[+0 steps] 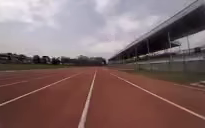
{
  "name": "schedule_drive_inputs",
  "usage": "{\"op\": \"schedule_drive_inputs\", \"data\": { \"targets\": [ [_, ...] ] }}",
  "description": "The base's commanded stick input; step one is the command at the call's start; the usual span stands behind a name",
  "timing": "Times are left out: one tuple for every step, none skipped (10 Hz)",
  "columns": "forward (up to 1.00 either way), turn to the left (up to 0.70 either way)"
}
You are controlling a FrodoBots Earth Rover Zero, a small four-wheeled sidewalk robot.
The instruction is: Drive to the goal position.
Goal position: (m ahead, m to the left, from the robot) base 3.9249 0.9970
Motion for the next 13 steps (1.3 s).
{"op": "schedule_drive_inputs", "data": {
  "targets": [
    [0.45,0.01],
    [0.45,0.01],
    [0.45,0.01],
    [0.45,0.01],
    [0.45,0.01],
    [0.45,0.01],
    [0.45,0.01],
    [0.45,0.01],
    [0.45,0.01],
    [0.45,0.01],
    [0.45,0.01],
    [0.45,0.01],
    [0.45,0.01]
  ]
}}
